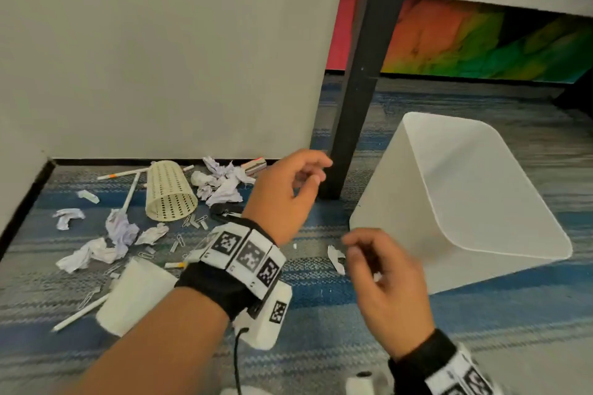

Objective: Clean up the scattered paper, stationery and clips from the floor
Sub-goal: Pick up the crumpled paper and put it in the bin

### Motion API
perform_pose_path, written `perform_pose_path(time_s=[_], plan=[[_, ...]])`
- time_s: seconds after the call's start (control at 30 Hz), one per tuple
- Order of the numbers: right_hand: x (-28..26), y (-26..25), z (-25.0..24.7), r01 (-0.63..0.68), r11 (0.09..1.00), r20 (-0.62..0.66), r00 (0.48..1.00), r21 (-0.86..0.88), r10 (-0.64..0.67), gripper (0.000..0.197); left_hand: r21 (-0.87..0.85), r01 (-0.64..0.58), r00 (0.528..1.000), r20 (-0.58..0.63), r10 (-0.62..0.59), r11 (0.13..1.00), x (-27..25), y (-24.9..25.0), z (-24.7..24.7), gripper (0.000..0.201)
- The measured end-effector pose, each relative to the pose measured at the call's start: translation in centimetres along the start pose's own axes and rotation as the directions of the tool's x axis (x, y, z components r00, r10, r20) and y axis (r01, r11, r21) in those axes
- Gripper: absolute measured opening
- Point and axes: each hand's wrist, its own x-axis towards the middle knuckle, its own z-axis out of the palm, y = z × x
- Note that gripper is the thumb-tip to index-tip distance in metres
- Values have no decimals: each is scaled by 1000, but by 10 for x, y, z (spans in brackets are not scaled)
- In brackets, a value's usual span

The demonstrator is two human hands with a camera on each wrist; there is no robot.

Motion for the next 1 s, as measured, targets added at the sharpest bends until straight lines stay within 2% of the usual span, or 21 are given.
perform_pose_path(time_s=[0.07,0.1,0.17,0.2,0.27,0.4,0.47,0.53,0.57,0.63,0.7,0.73,0.77,0.83,0.9,0.97,1.0], plan=[[-11,44,43,-117,977,210,966,-178,154,21,139,150,988,1,-152,979,-20,-35,-25,29],[-16,63,62,-184,943,288,921,-276,264,24,207,219,973,24,-228,954,-31,-53,-37,28],[-22,94,90,-281,841,367,803,-463,470,38,341,305,932,84,-352,889,-54,-83,-56,27],[-22,104,101,-293,786,375,754,-544,540,48,410,329,911,99,-400,851,-65,-96,-64,27],[-13,116,113,-288,678,340,694,-677,634,63,518,380,874,71,-481,767,-82,-114,-80,25],[19,138,129,-252,559,292,646,-790,705,76,672,413,844,-29,-535,615,-95,-143,-113,21],[29,151,131,-255,514,276,611,-819,742,75,739,419,824,-66,-563,527,-93,-155,-131,26],[33,161,132,-287,496,241,613,-819,752,69,765,459,795,-126,-593,451,-90,-168,-149,31],[33,164,134,-326,512,210,644,-795,736,65,769,484,776,-158,-610,417,-89,-174,-158,33],[36,158,144,-369,627,169,758,-686,630,55,771,528,739,-211,-640,355,-87,-186,-174,37],[42,138,163,-268,779,183,881,-568,436,45,764,577,682,-259,-684,287,-88,-201,-186,40],[47,124,176,-198,818,209,910,-540,358,42,757,598,653,-272,-707,262,-89,-209,-192,41],[52,108,191,-137,837,254,916,-530,311,41,753,611,632,-279,-723,244,-92,-218,-196,41],[64,75,225,-4,887,398,893,-462,211,40,753,621,614,-295,-733,217,-98,-234,-205,39],[73,51,262,132,954,563,825,-270,45,38,728,649,602,-316,-733,220,-107,-248,-213,42],[80,33,296,253,952,715,697,-175,-54,39,696,679,593,-333,-733,233,-118,-259,-220,51],[83,26,310,305,935,786,616,-181,-49,39,682,691,591,-342,-731,239,-124,-265,-224,55]])
